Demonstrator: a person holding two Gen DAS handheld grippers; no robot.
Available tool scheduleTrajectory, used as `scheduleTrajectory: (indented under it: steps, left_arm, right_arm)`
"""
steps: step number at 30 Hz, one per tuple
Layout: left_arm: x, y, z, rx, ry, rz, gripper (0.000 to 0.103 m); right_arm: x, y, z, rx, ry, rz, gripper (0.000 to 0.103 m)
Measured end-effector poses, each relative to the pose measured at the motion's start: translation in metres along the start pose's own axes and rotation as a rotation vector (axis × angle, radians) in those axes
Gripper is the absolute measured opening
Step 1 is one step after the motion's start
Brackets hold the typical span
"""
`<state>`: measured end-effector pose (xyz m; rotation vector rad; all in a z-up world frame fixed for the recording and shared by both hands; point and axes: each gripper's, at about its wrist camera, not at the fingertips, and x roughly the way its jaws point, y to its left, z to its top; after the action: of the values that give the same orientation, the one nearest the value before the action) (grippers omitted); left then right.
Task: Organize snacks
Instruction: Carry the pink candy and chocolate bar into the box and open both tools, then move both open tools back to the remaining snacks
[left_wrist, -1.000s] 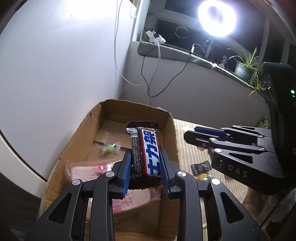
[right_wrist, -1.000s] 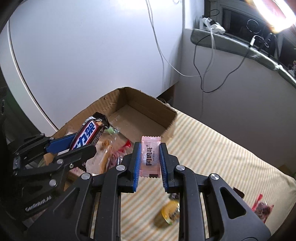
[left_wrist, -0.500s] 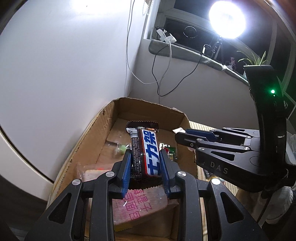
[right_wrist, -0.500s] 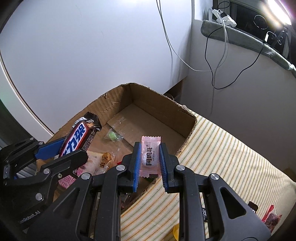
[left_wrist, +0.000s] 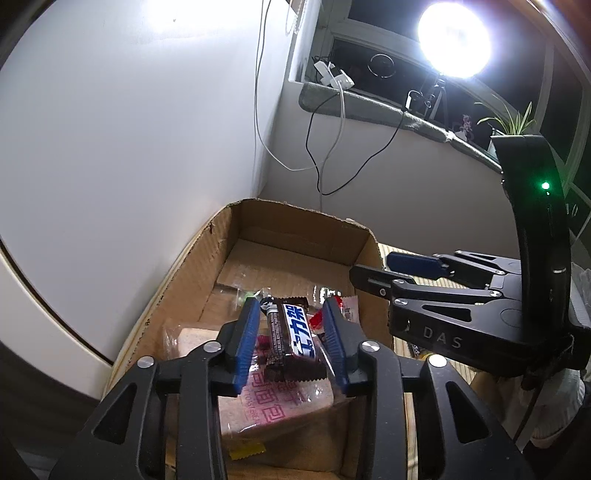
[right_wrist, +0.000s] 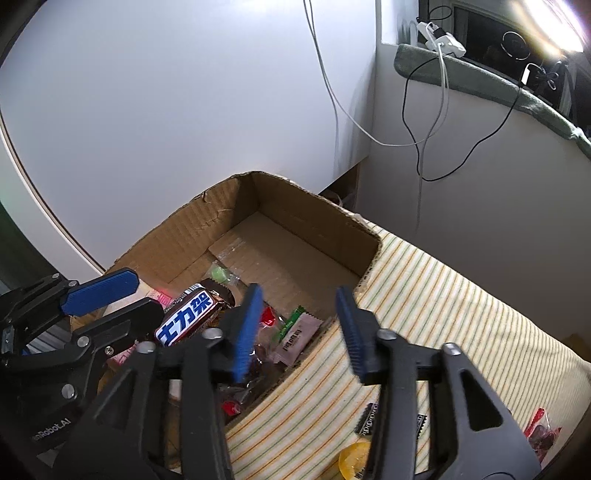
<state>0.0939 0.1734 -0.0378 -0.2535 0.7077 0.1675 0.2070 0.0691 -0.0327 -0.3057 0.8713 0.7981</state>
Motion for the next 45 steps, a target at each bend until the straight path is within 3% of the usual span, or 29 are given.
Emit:
scheduleTrajectory:
  steps: [2,7,22,33,39,45]
  left_arm:
    - [-0.001,-0.001,0.0,0.001,-0.003,0.002,0.046]
    - [-0.008,-0.004,-0.001,0.003,-0.017,0.006,0.055]
    - [-0.033,-0.036,-0.008,0.031,-0.052,-0.043,0.056]
    - [-0.038,-0.072,-0.02,0.068,-0.048,-0.111,0.056]
    - [-0.029,-0.095,-0.034,0.097,-0.013,-0.161,0.056]
    - [-0.011,-0.115,-0.048,0.106,0.045,-0.214,0.055]
  right_arm:
    - [-0.004,-0.001,0.0,0.002,-0.01,-0.004,0.066]
    - [-0.017,-0.005,-0.001,0.015,-0.039,-0.026,0.078]
    - [-0.064,-0.026,-0.026,0.045,-0.089,-0.065,0.078]
    - [-0.101,-0.061,-0.064,0.092,-0.11,-0.106,0.078]
    - [-0.118,-0.087,-0.1,0.103,-0.112,-0.175,0.078]
    - [-0.121,-0.114,-0.132,0.146,-0.055,-0.201,0.078]
